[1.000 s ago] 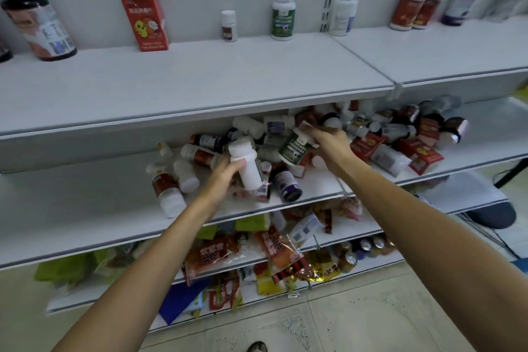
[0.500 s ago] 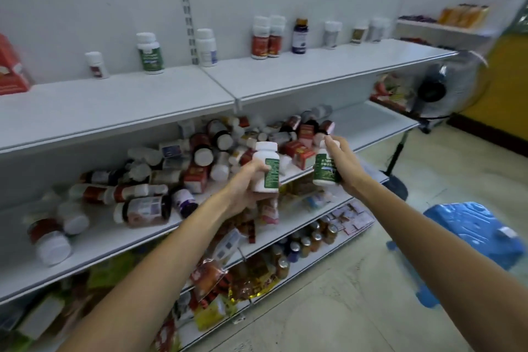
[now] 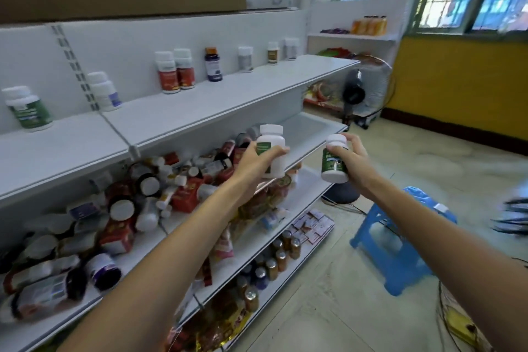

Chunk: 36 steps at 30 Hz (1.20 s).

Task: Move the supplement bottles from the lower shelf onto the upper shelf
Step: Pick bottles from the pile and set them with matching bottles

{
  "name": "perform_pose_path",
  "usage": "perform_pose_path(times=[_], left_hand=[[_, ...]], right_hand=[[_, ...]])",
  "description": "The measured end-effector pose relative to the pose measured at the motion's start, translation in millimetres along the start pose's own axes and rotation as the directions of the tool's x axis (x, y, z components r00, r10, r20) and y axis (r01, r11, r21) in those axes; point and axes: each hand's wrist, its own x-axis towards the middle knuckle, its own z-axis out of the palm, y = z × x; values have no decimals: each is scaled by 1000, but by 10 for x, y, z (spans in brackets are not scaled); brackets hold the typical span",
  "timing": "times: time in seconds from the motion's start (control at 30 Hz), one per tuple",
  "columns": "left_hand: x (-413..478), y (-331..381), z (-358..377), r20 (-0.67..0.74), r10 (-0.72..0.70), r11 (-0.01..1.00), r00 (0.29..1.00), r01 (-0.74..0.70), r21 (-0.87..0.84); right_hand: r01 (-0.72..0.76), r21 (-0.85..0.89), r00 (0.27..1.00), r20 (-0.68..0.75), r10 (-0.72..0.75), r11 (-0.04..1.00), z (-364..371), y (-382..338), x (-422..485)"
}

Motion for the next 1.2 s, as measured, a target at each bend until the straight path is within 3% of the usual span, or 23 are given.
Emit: perform_pose_path(times=[0.1, 0.23, 0.43, 0.57, 0.73, 0.83, 1.0, 1.2], left_hand=[[303, 80, 186, 45, -36, 999, 998, 36, 11], [826, 119, 340, 69, 107, 978, 992, -117, 175], [1601, 237, 532, 114, 198, 967, 974, -213, 140], [1907, 310, 605, 73, 198, 968, 977, -207, 140], [1801, 388, 382, -15, 209, 966, 978, -204, 158], [1539, 450, 45, -113, 221, 963, 969, -198, 184], [849, 501, -779, -351, 325, 926, 878, -220, 306], [32, 542, -1649, -560, 331, 914, 759, -112, 390]], right_hand=[[-19, 21, 1000, -8, 19, 1000, -142, -88, 251], [10, -32, 1000, -15, -10, 999, -291, -182, 731], [17, 14, 1000, -14, -17, 1000, -363, -285, 1446], [35, 58, 999, -5, -34, 998, -371, -421, 1801], [88, 123, 994, 52, -95, 988, -93, -509, 1958], [93, 166, 980, 161, -120, 982, 291, -590, 1895], [134, 227, 893, 395, -217, 965, 1277, -670, 1482], [161, 250, 782, 558, -278, 955, 2379, -723, 805]])
